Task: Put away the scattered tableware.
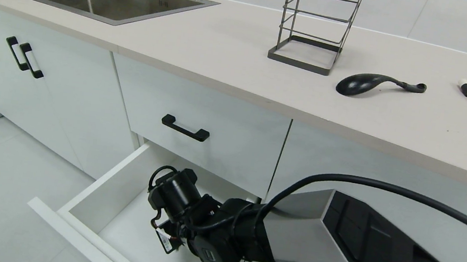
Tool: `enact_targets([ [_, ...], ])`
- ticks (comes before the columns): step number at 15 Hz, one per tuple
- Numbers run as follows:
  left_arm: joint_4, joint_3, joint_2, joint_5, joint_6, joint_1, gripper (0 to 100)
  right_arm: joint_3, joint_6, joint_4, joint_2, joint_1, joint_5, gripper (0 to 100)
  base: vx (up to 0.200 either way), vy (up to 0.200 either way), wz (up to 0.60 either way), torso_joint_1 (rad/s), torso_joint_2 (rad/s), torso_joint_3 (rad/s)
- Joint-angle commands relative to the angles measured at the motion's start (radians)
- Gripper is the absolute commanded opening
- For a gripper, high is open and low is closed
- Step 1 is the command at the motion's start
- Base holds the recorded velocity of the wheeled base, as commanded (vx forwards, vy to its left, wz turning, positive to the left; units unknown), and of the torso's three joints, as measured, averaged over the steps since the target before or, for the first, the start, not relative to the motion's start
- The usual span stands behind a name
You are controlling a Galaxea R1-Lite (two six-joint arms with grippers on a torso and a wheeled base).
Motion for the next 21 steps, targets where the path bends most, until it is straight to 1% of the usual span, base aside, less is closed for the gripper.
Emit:
enact_targets([
  [1,0.0,0.0,0.001,0.0,-0.001,0.0,100,0.0,0.0,0.0,-0.003,0.003,0.0,100,0.0,0.0,0.0,0.0,0.0,0.0],
  [4,0.0,0.0,0.001,0.0,0.001,0.0,100,0.002,0.0,0.003,-0.023,0.013,-0.001,100,0.0,0.0,0.0,0.0,0.0,0.0],
  [7,0.0,0.0,0.001,0.0,0.001,0.0,100,0.005,-0.002,0.02,-0.128,0.065,0.0,100,0.0,0.0,0.0,0.0,0.0,0.0],
  [8,0.0,0.0,0.001,0.0,0.001,0.0,100,0.025,-0.003,0.034,-0.193,0.099,0.0,100,0.0,0.0,0.0,0.0,0.0,0.0],
  [9,0.0,0.0,0.001,0.0,0.001,0.0,100,0.037,-0.003,0.039,-0.22,0.113,0.0,100,0.0,0.0,0.0,0.0,0.0,0.0],
  [11,0.0,0.0,0.001,0.0,-0.001,0.0,100,0.12,-0.003,0.039,-0.326,0.158,-0.001,100,0.0,0.0,0.0,0.0,0.0,0.0],
  [13,0.0,0.0,0.001,0.0,0.001,0.0,100,0.178,-0.003,0.037,-0.388,0.174,-0.005,100,0.0,0.0,0.0,0.0,0.0,0.0],
  [15,0.0,0.0,0.001,0.0,-0.001,0.0,100,0.288,-0.023,0.009,-0.477,0.171,-0.005,100,0.0,0.0,0.0,0.0,0.0,0.0],
  [17,0.0,0.0,0.001,0.0,-0.001,0.0,100,0.42,-0.091,-0.149,-0.553,0.133,0.006,100,0.0,0.0,0.0,0.0,0.0,0.0],
  [18,0.0,0.0,0.001,0.0,-0.001,0.0,100,0.523,-0.135,-0.294,-0.602,0.128,0.031,100,0.0,0.0,0.0,0.0,0.0,0.0],
  [19,0.0,0.0,0.001,0.0,-0.001,0.0,100,0.624,-0.207,-0.428,-0.644,0.128,0.098,100,0.0,0.0,0.0,0.0,0.0,0.0],
  [20,0.0,0.0,0.001,0.0,0.001,0.0,100,0.698,-0.267,-0.524,-0.664,0.128,0.158,100,0.0,0.0,0.0,0.0,0.0,0.0],
  [21,0.0,0.0,0.001,0.0,0.001,0.0,100,0.698,-0.267,-0.524,-0.664,0.128,0.158,100,0.0,0.0,0.0,0.0,0.0,0.0],
])
